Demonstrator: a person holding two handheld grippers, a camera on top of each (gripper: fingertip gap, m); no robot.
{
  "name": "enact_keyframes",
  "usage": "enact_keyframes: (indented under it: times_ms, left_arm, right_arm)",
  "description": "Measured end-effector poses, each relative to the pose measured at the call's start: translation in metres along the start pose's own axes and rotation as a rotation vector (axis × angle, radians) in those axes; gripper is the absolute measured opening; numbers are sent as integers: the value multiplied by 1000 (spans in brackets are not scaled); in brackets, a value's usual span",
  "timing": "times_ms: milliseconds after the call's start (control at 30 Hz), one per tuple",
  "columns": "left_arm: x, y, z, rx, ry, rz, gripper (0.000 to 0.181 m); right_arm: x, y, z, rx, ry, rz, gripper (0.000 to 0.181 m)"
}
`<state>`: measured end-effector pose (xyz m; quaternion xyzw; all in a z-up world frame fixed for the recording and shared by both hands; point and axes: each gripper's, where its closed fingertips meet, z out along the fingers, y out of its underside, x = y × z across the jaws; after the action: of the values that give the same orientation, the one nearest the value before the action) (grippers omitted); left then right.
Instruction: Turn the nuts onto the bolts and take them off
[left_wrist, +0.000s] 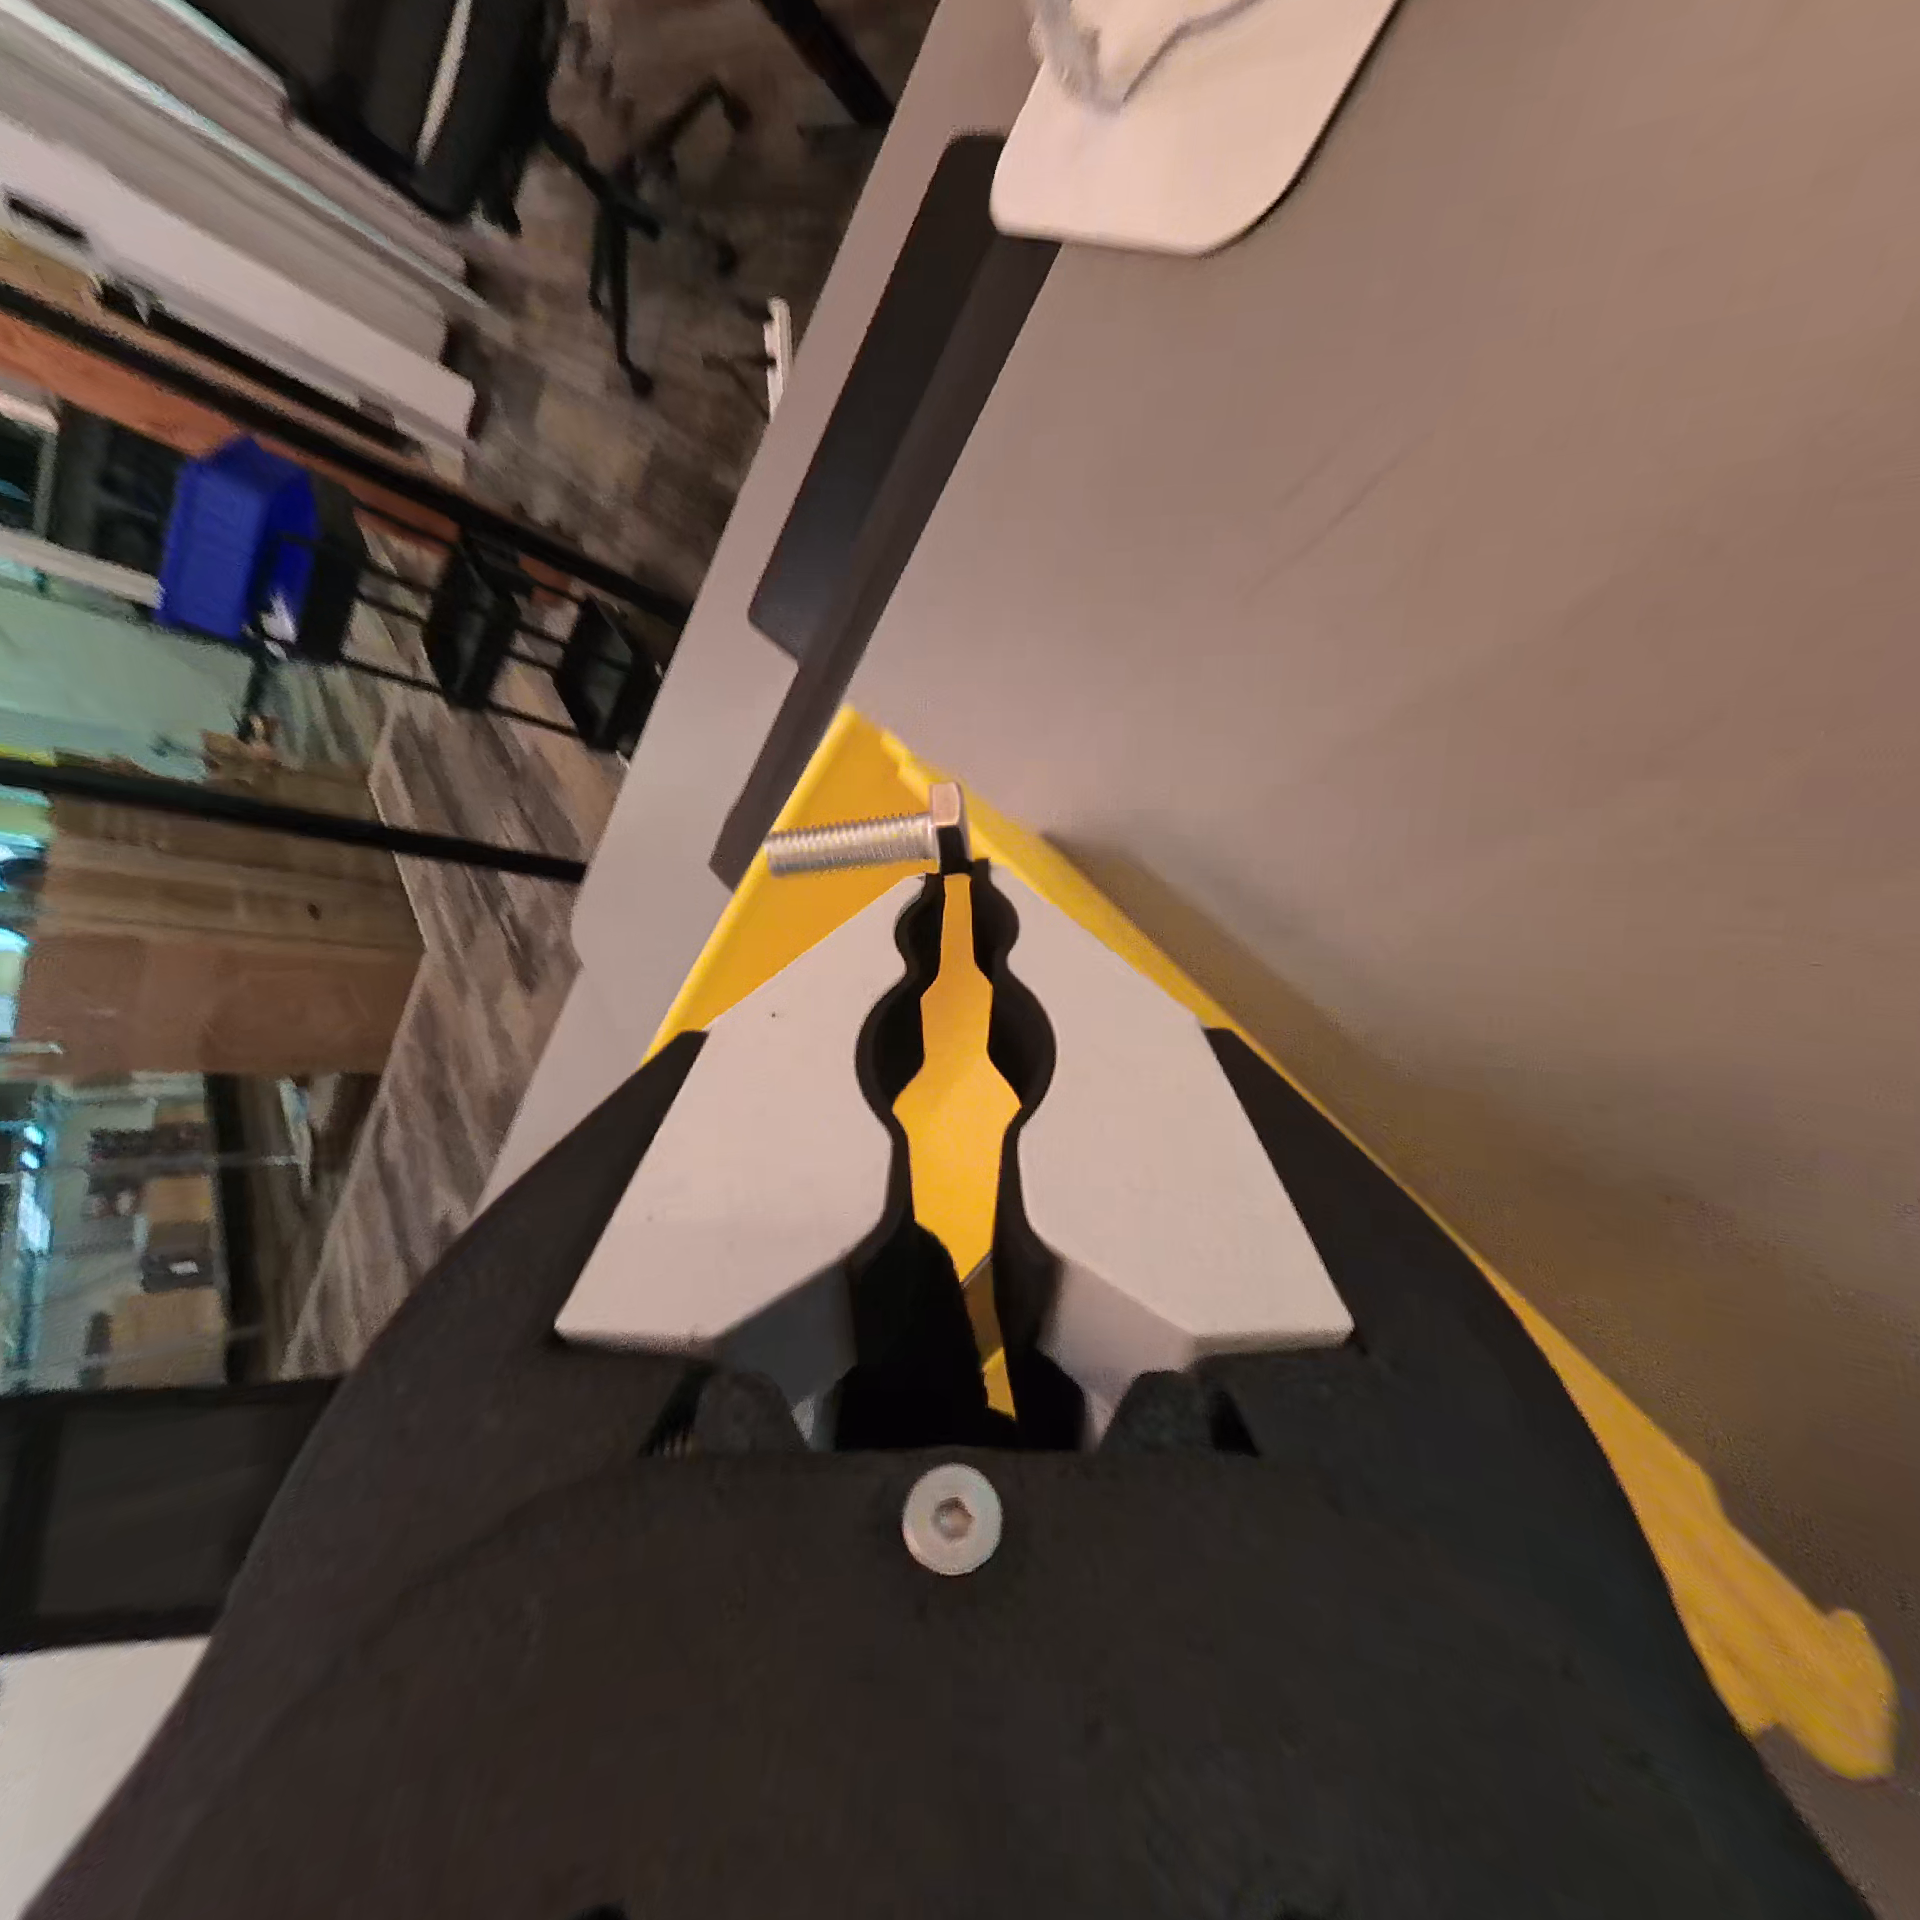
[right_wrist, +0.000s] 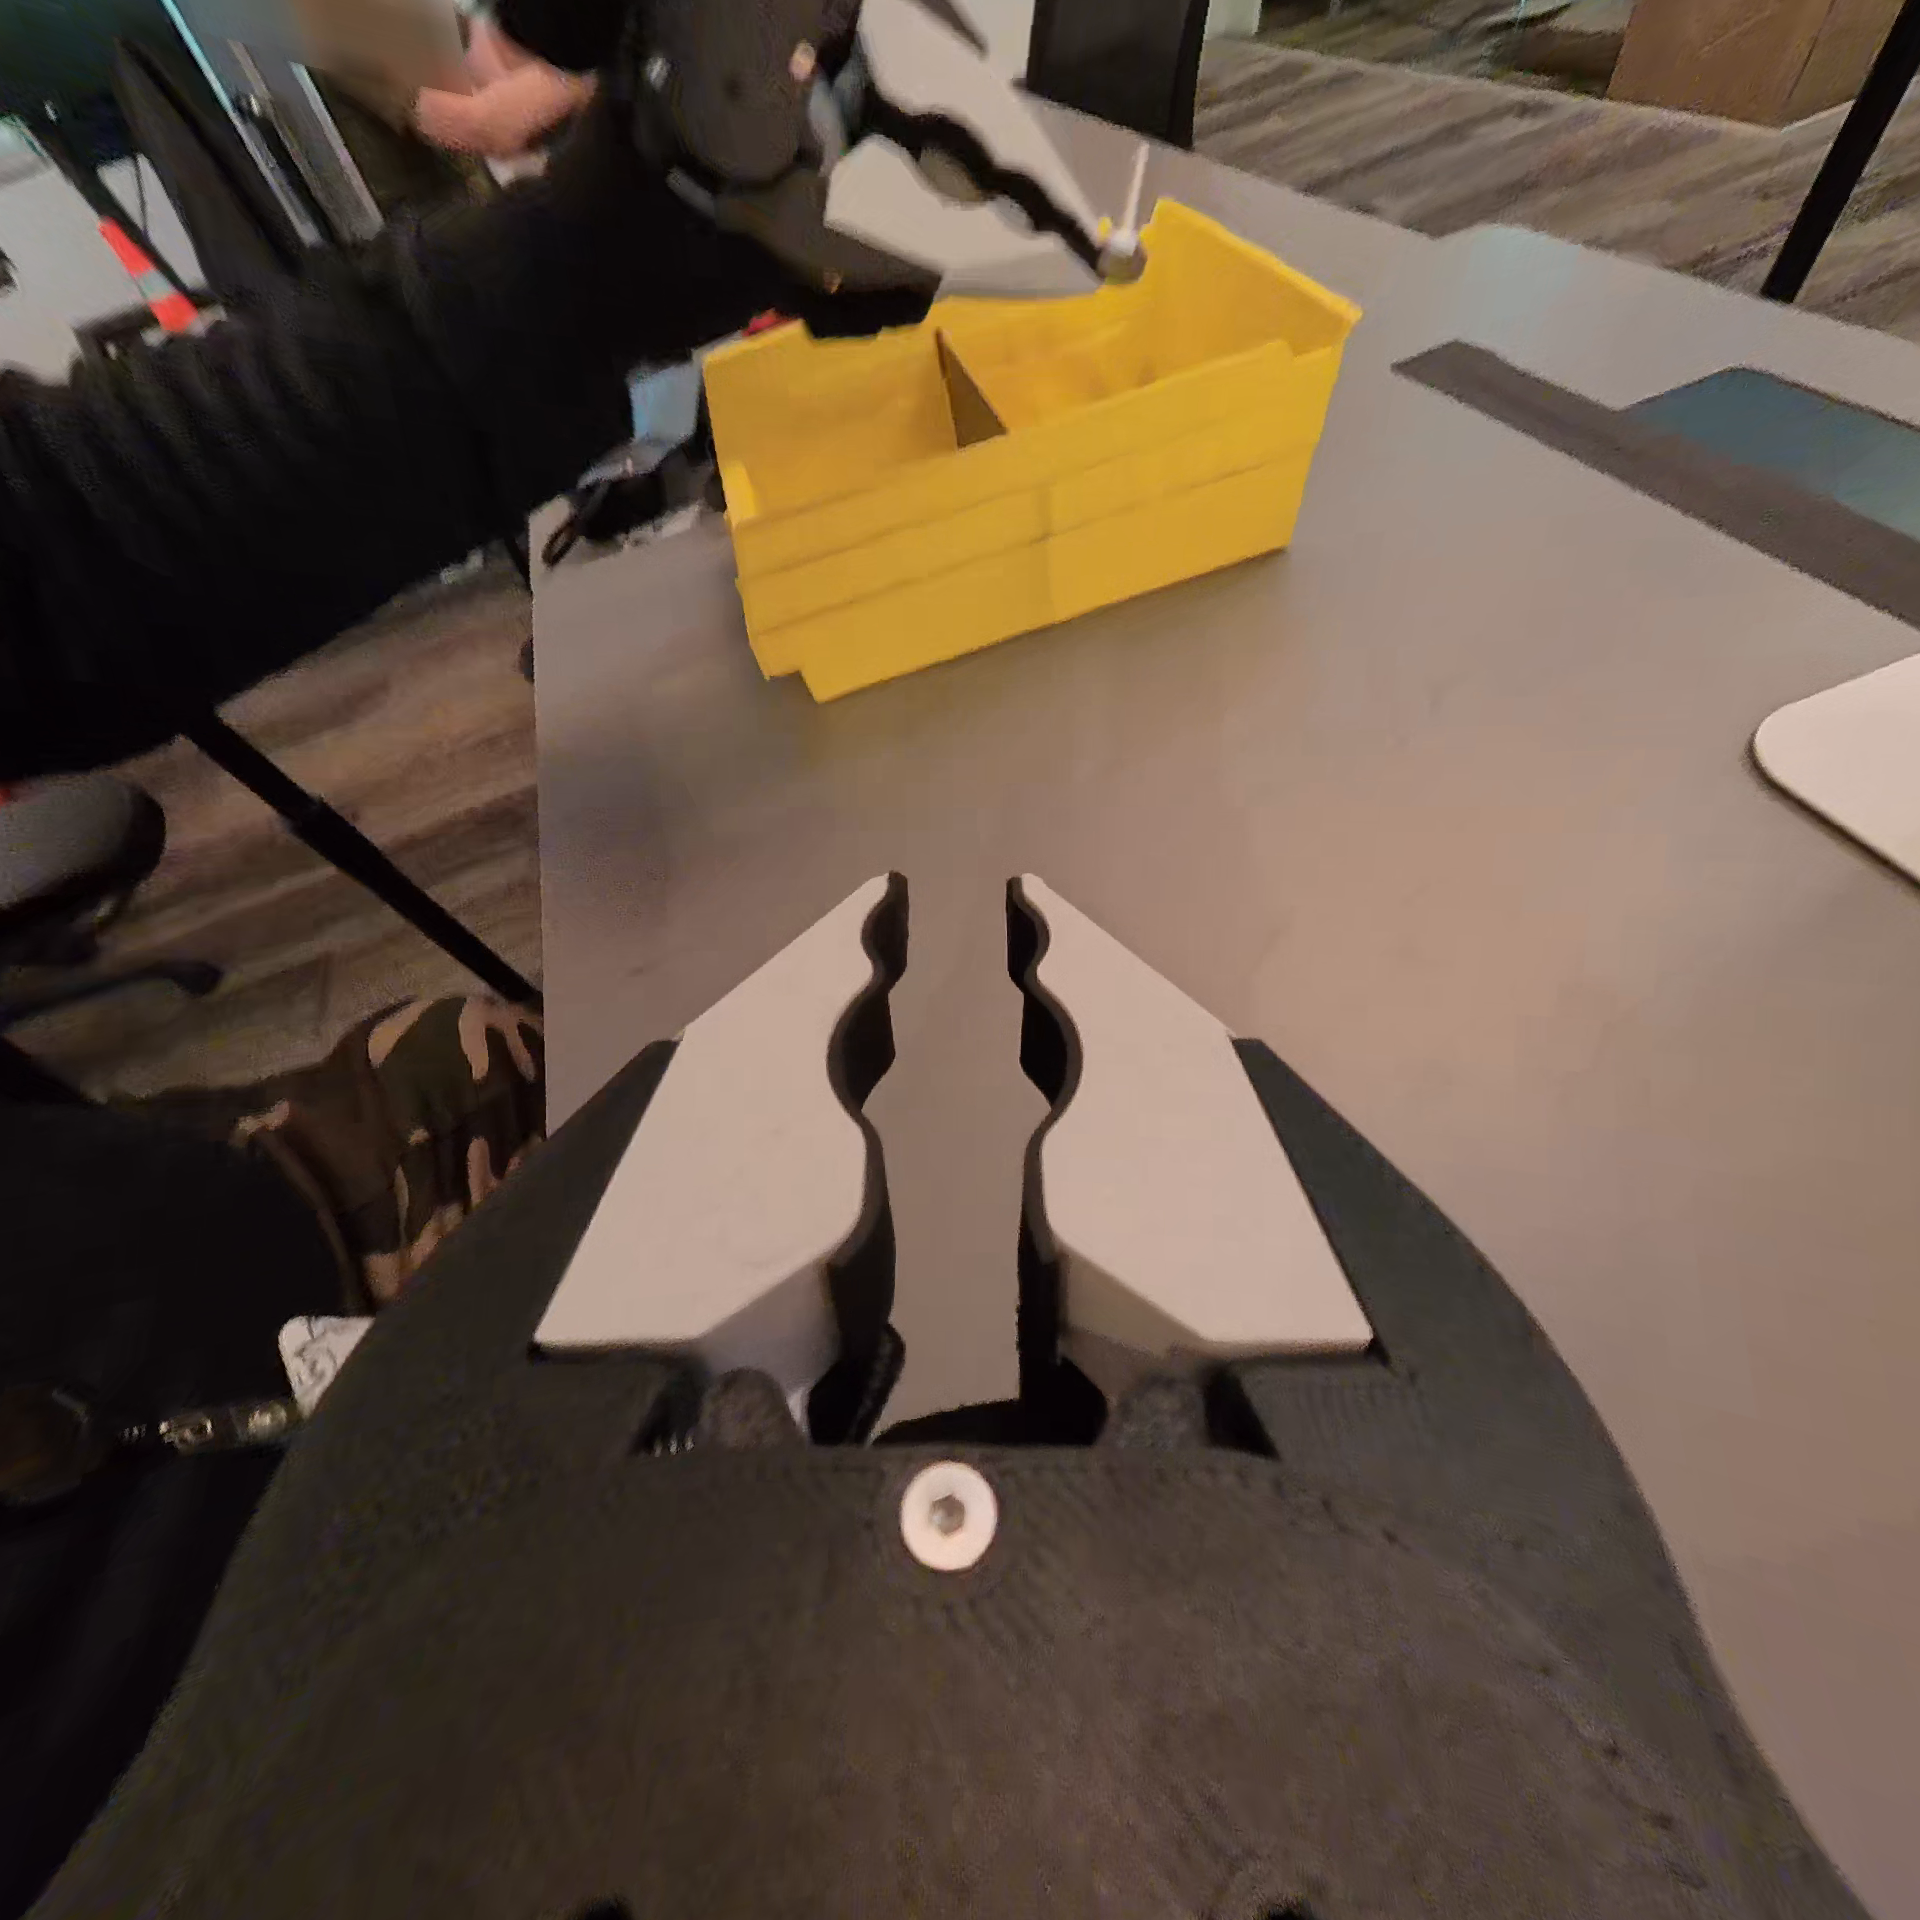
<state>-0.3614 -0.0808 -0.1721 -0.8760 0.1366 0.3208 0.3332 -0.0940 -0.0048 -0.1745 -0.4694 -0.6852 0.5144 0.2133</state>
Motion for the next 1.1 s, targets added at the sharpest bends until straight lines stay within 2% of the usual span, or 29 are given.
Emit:
enact_keyframes:
  times_ms: [267,500,633,833,900,1100]
  left_arm:
    - [70,-89,-39,229,11,169,3]
    - [128,-133,-56,333,71,300,3]
    - [148,-145,-58,359,95,354,3]
    - [163,-148,-54,355,92,424,4]
    - [167,-149,-53,362,103,418,4]
    - [171,-150,-51,376,133,370,4]
  right_arm:
    - [18,-50,16,167,-96,126,21]
    - [28,-70,32,206,-169,156,25]
    - [25,-67,38,185,-218,175,27]
    - [23,-59,41,165,-266,199,16]
    - [24,-53,42,142,-268,207,9]
    - [26,-48,41,155,-271,197,8]
